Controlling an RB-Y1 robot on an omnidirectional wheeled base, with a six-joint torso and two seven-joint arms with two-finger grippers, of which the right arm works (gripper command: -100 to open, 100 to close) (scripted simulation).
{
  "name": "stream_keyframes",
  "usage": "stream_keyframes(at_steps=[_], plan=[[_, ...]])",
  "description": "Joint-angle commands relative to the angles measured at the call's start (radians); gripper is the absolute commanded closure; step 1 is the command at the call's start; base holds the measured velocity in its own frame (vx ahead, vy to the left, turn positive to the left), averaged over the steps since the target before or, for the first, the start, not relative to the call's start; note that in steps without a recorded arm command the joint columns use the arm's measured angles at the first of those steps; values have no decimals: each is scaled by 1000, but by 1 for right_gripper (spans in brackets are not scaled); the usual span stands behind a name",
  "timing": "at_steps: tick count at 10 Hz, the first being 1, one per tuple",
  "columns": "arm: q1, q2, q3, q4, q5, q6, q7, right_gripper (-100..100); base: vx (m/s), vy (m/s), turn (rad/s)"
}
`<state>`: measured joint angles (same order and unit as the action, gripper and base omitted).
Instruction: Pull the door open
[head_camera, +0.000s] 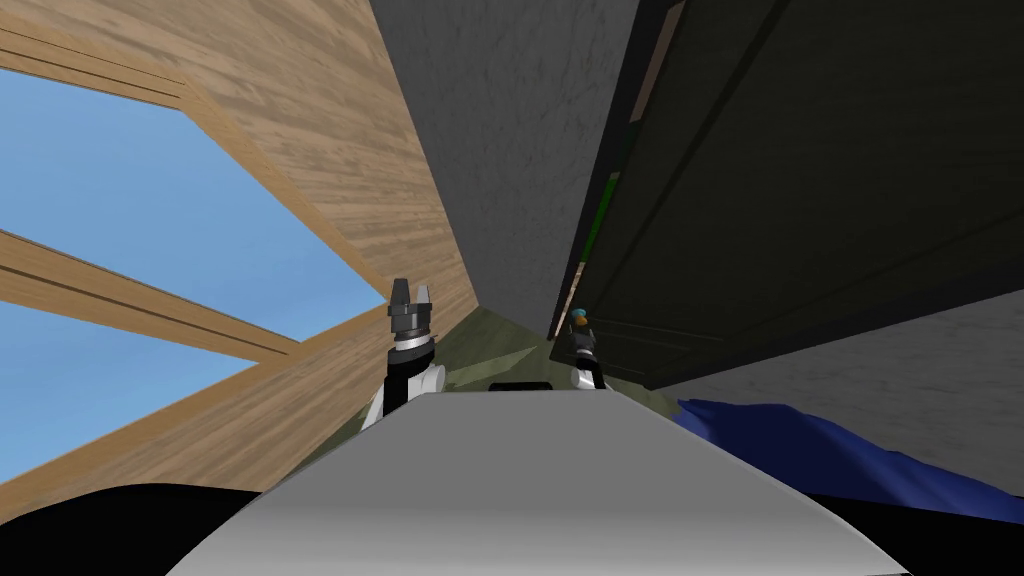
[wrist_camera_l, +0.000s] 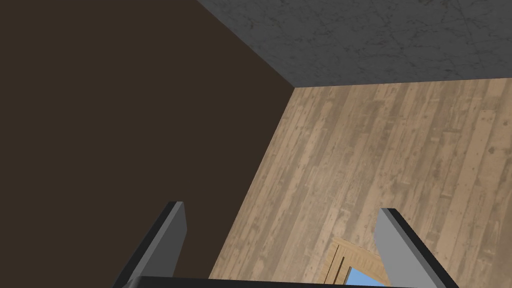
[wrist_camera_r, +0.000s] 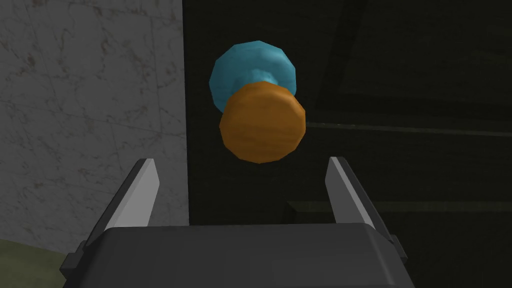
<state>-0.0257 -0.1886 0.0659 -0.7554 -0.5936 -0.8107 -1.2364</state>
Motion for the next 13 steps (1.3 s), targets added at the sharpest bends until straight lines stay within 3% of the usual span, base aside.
stream_keyframes(at_steps=[1,3,4,5,13], plan=[[2,6,5,-10,-12,1,-32,-100,-92,-16,28],[4,12,10,-18,-26,1,-66,-100,-76,-15,21],[4,11,8,-15,-21,0,-53,-100,-34,-7,5],[15,9,-34,-15,-1,2,-74,-100,37,-22,194],[56,1,-206,-15,82,8,-146,-100,69,-30,166]])
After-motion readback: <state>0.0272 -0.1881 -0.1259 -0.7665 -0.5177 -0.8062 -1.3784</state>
